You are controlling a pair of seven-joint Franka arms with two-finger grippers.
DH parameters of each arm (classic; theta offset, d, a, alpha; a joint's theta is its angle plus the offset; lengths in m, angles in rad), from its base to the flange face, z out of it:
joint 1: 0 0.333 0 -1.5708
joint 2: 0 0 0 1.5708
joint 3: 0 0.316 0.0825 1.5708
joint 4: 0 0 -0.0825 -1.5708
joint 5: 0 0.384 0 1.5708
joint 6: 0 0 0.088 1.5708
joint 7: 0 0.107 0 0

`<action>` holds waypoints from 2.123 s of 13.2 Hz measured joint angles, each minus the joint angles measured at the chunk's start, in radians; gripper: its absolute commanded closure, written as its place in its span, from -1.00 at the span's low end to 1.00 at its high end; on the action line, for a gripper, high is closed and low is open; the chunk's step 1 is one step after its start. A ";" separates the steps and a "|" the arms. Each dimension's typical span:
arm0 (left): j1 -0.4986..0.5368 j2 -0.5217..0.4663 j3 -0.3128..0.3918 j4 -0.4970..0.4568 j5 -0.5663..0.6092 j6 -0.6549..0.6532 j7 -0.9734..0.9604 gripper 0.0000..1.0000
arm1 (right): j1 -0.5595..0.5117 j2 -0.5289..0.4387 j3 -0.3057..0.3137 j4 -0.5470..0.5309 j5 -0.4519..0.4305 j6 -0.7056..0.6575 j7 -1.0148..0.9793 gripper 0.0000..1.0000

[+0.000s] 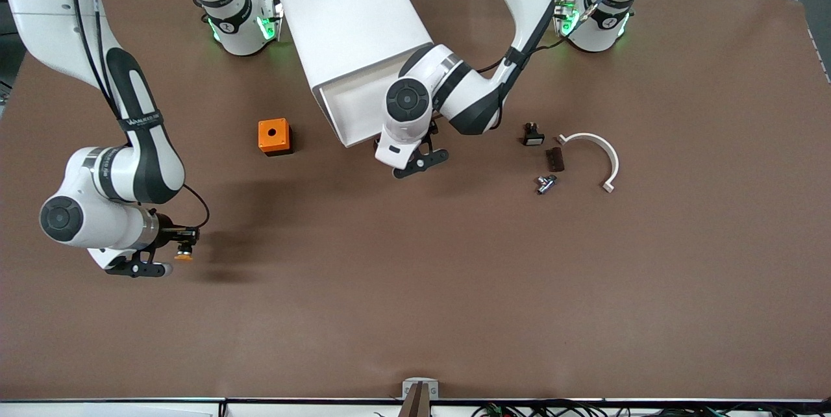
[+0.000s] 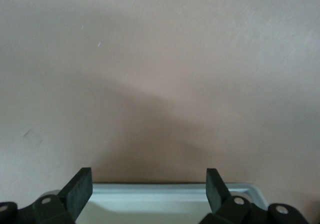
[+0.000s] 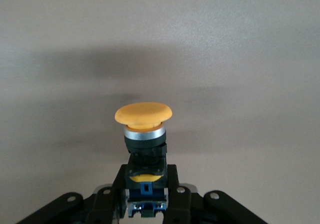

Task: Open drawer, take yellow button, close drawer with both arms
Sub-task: 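Push the drawer shut with the left gripper while the right gripper carries the button, then set the button on the table with the right gripper while the left gripper withdraws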

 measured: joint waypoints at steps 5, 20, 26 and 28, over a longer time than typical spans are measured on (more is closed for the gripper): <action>-0.007 -0.014 -0.065 0.001 0.000 -0.065 -0.036 -0.99 | -0.022 0.055 0.000 -0.013 0.000 0.064 -0.011 0.88; -0.097 -0.010 -0.055 -0.011 0.103 -0.049 -0.067 -0.99 | -0.037 0.052 0.011 0.030 0.000 0.106 -0.051 -1.00; 0.067 -0.023 0.053 0.021 0.193 -0.022 -0.053 -0.99 | -0.083 -0.072 0.009 0.034 0.016 0.039 -0.152 -1.00; 0.151 -0.067 0.058 0.037 0.252 -0.023 -0.053 -0.99 | -0.083 -0.152 0.013 0.043 0.020 -0.057 -0.154 -1.00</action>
